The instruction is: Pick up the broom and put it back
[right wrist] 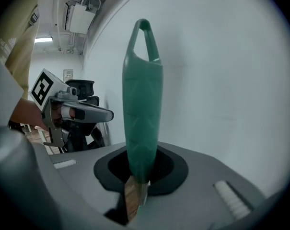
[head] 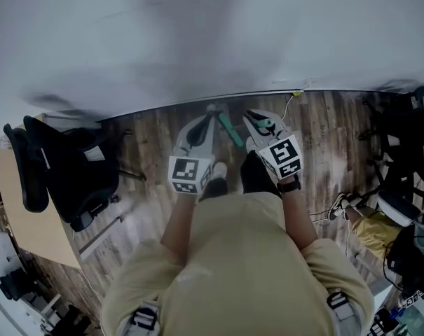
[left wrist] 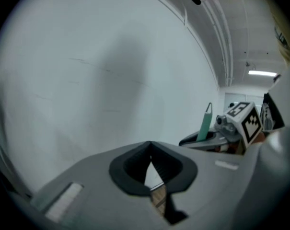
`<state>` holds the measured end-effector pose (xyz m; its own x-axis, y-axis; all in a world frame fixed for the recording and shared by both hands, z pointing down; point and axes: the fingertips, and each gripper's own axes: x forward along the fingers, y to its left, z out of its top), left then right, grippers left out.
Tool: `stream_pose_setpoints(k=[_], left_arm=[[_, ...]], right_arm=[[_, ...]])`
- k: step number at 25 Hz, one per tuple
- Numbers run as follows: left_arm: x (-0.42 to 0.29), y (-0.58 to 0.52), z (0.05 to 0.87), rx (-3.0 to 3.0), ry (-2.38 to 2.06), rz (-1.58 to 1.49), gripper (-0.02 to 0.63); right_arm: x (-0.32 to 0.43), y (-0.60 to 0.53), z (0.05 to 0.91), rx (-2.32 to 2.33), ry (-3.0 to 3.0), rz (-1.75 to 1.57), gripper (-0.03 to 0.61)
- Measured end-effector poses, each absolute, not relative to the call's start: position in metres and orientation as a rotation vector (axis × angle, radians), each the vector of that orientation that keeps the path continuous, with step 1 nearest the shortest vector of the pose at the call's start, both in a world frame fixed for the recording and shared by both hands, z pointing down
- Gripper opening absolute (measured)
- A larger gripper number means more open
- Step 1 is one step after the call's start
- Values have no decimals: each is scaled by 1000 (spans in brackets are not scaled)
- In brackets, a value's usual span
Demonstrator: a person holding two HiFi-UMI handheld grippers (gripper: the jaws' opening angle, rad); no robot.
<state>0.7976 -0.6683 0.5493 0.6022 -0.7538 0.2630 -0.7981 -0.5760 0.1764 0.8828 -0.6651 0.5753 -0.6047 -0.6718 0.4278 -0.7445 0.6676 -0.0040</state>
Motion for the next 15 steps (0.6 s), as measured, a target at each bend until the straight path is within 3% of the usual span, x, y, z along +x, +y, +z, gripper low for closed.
stream_pose_setpoints(k=[15], left_arm=[[801, -690, 677, 2290, -1315, 470, 2]], right_arm=[[840, -712, 793, 604, -2405, 439, 41]])
